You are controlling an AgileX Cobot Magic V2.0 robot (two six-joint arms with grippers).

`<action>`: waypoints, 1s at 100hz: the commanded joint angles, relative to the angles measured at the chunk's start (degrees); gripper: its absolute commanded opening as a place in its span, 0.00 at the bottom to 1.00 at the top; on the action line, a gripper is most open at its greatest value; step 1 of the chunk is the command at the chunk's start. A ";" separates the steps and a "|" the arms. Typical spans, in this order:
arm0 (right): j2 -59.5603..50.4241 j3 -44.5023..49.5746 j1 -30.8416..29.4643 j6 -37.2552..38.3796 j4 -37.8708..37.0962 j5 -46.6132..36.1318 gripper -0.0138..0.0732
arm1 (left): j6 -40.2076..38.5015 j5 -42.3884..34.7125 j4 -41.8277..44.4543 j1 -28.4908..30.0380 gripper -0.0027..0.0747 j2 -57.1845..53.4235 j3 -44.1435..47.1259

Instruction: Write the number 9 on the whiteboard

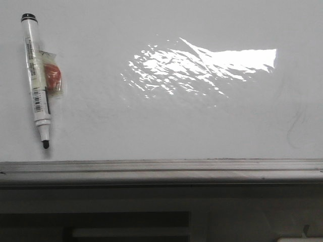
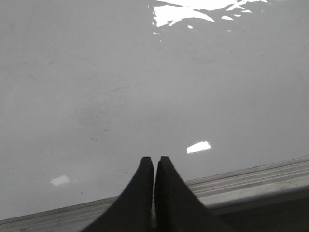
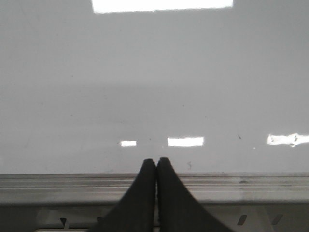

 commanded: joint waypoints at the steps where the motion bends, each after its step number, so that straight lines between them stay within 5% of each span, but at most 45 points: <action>1: -0.94 1.64 -0.34 -0.09 -0.65 -2.58 0.08 | -0.18 -4.76 -0.26 -0.04 0.01 -1.58 1.07; 56: -0.94 1.64 -0.34 -0.09 -0.65 -2.58 0.08 | -0.18 -5.58 -0.26 -0.04 0.01 -1.58 1.07; 100: -0.94 1.64 -0.34 -0.09 -0.54 -17.30 0.08 | -0.18 -13.58 1.02 0.07 0.01 -1.58 1.07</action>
